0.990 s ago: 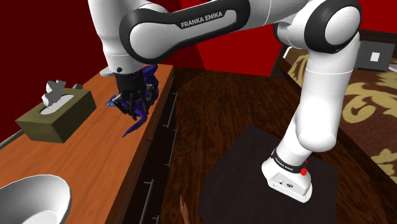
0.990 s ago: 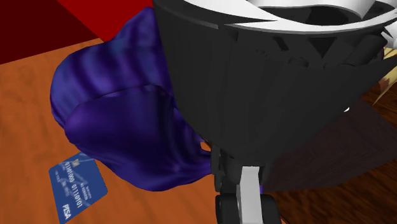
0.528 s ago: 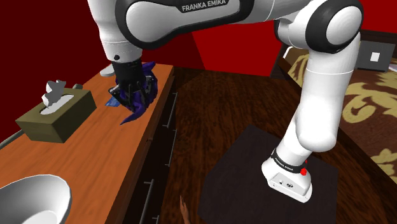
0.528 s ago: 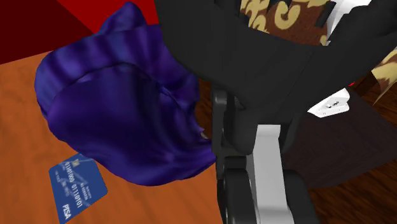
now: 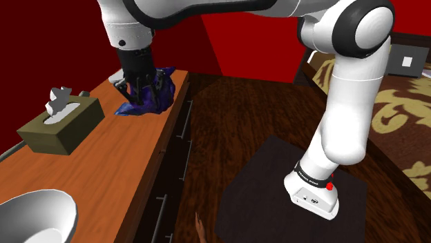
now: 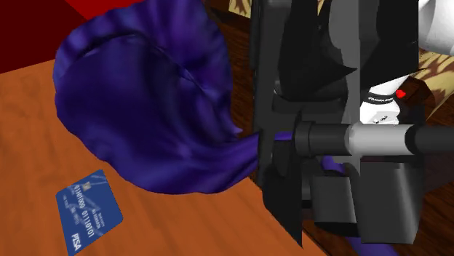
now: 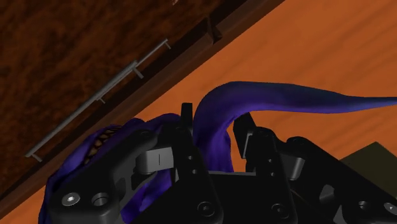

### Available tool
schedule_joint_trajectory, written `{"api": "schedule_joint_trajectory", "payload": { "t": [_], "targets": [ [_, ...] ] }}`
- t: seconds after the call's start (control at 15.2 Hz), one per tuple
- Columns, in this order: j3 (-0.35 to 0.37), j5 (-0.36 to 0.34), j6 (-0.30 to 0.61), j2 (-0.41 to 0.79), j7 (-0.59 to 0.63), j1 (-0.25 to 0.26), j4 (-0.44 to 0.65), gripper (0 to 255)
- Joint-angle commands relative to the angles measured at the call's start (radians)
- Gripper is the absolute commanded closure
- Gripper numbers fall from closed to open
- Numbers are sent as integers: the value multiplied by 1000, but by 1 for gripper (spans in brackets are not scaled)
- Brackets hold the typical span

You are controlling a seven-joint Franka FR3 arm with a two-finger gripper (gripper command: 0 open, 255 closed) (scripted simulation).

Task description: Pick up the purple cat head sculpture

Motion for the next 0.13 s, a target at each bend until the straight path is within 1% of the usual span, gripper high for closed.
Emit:
{"api": "schedule_joint_trajectory", "payload": {
  "t": [0.0, 0.07],
  "targets": [
    [0, -2, -20, 1, -1, 2, 24, 255],
    [0, -2, -20, 1, -1, 2, 24, 255]
  ]
}}
